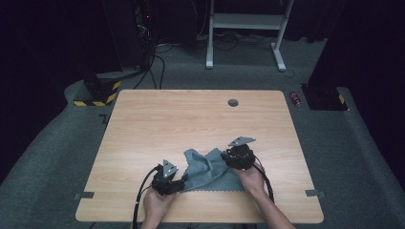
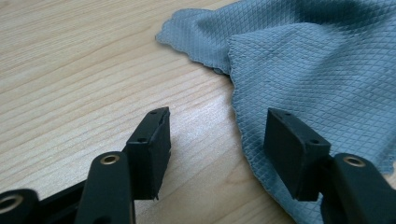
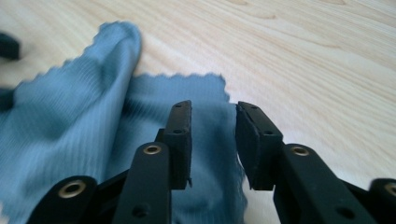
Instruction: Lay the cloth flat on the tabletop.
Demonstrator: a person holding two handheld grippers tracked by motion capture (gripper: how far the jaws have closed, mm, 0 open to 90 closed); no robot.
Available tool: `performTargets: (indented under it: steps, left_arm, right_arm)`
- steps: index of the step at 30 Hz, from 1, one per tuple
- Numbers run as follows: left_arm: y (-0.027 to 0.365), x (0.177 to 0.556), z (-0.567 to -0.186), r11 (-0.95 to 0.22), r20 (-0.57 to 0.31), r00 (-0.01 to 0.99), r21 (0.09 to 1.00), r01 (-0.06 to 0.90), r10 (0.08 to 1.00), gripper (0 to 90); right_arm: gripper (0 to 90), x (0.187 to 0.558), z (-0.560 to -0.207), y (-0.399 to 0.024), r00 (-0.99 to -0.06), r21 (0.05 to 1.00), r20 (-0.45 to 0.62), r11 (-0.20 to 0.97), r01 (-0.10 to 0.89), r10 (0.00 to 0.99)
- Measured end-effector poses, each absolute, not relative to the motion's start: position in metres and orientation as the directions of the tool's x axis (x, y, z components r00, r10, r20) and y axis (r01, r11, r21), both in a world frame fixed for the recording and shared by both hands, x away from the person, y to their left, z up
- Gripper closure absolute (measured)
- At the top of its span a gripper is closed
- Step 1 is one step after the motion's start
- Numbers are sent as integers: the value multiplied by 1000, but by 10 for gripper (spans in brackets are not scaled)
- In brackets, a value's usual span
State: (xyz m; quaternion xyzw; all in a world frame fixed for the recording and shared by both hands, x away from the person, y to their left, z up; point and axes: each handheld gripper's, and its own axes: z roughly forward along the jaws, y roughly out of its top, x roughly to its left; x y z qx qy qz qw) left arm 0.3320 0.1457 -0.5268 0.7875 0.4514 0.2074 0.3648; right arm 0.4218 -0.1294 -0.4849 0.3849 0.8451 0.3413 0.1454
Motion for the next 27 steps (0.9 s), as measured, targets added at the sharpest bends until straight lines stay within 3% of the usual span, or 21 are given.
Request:
performTargets:
  steps: [13, 19, 24, 27]
  left_arm:
    - [145, 332, -527, -323, -6, 505, 762, 561, 863, 389]
    - [145, 332, -527, -323, -6, 503, 761, 563, 864, 383]
    - [145, 332, -527, -324, -5, 503, 760, 563, 864, 383]
    - [145, 332, -527, -324, -5, 503, 760, 563, 864, 382]
  right_arm:
    - [646, 454, -497, -92, -663, 632, 14, 507, 586, 748]
    - [690, 458, -506, -84, -663, 597, -11, 536, 597, 749]
    - [868, 456, -504, -85, -684, 583, -33, 569, 579, 729]
    - [885, 454, -504, -84, -687, 582, -59, 585, 566, 724]
